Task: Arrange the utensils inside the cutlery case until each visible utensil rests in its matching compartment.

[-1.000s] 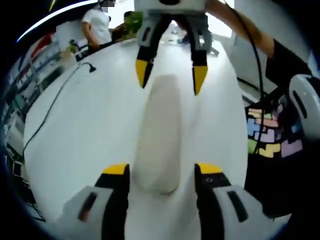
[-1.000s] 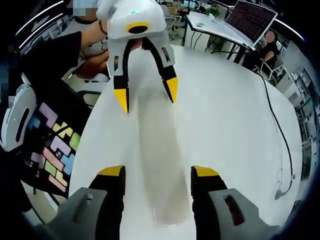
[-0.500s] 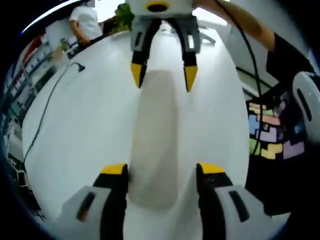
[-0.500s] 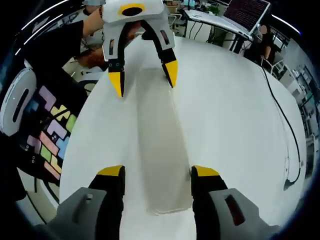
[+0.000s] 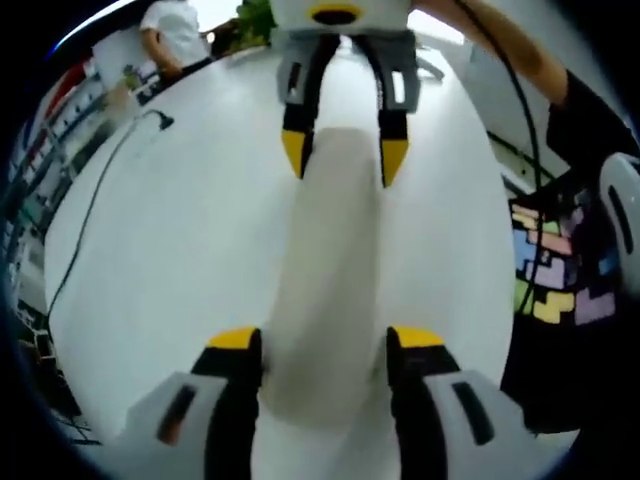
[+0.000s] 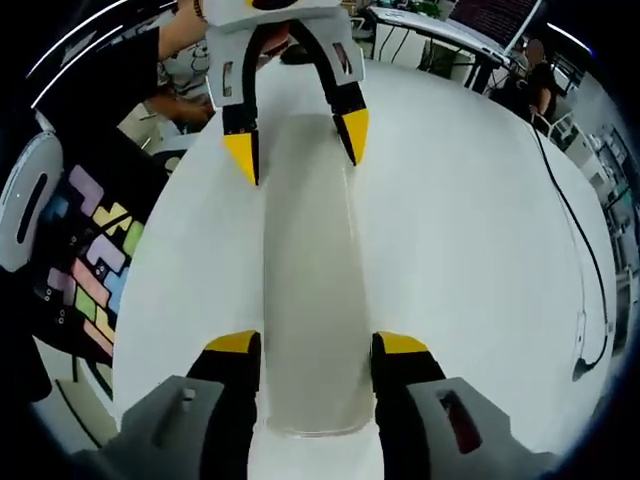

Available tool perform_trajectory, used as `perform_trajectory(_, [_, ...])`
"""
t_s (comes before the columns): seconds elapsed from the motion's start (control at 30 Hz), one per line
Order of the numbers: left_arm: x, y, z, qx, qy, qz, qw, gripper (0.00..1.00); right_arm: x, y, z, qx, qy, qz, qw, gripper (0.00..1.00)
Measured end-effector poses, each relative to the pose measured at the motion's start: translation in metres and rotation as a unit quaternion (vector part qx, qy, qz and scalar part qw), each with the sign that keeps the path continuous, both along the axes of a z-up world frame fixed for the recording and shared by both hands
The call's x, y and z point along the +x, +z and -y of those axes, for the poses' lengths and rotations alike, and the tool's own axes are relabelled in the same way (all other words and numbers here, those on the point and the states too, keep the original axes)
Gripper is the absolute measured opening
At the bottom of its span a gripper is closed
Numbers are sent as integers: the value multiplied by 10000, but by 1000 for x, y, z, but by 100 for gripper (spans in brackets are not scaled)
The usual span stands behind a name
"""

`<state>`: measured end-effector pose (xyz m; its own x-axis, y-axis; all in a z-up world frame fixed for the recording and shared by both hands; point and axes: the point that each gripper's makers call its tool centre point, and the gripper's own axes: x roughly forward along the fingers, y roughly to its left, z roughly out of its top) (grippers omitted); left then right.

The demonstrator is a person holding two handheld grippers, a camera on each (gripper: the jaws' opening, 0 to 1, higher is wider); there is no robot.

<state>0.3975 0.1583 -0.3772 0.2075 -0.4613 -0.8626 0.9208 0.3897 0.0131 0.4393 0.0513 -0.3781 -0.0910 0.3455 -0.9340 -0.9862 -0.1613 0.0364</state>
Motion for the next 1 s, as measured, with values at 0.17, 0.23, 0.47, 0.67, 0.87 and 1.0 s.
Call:
perform_trajectory(0.17, [-2,-5,0,40,-8,-122,9999,48,-2,-2,2,-20,43,119,9999,44])
perform_trajectory(0.23, [-6,-7,4,19,-112,-95,9999,48,-4,-3,1,-108,73,214,9997,44])
perform_trajectory(0.47, [-4,-8,12,20,-138,-106,9998,48,-9,-4,3,-363,-29,275,9990,43])
perform_trajectory(0.67, [-7,-10,12,262,-261,-182,9991,46,-8,-4,4,-405,-9,291,9988,43])
perform_trajectory(0.87, [4,-7,10,427,-349,-255,9982,46,-3,-1,3,-175,-66,325,9993,42])
perform_trajectory(1.0, [8,-6,9,491,-405,-277,9976,46,-7,-2,4,-89,-115,373,9992,42])
